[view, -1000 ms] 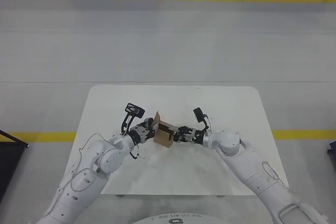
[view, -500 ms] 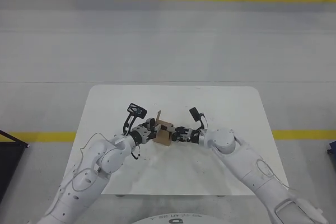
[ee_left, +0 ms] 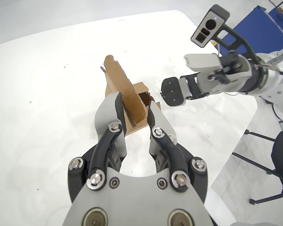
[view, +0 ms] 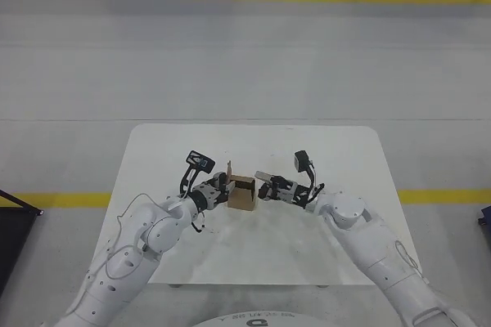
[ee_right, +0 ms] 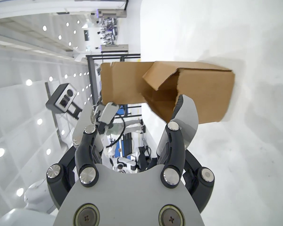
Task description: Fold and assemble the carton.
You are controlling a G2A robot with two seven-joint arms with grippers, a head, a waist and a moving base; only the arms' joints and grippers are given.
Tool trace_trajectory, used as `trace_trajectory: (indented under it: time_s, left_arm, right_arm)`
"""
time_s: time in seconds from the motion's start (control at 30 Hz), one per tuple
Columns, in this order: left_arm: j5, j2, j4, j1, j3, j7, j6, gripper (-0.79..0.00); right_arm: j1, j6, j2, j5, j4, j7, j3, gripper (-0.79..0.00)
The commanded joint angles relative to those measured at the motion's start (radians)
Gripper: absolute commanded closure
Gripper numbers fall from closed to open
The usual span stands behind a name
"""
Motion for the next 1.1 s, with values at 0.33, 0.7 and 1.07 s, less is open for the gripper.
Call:
trace_trajectory:
  time_s: [0.33, 0.7, 1.07]
  left_arm:
    - [0.02, 0.003, -0.007, 0.013, -0.022, 0.007, -0.007, -0.256]
    - [0.018, 0.001, 0.0, 0.007, -0.025, 0.005, -0.024, -0.277]
    - [-0.162, 0.021, -0.002, 0.093, -0.188, 0.165, -0.208, -0.785]
  right_arm:
    - [0.18, 0.074, -0.04, 0.031, 0.131, 0.062, -0.114, -0.665]
    - [0.239, 0.059, -0.064, 0.041, 0.26, 0.068, -0.161, -0.76]
    - [0.253, 0.03, -0.075, 0.06, 0.3, 0.098, -0.169, -0.77]
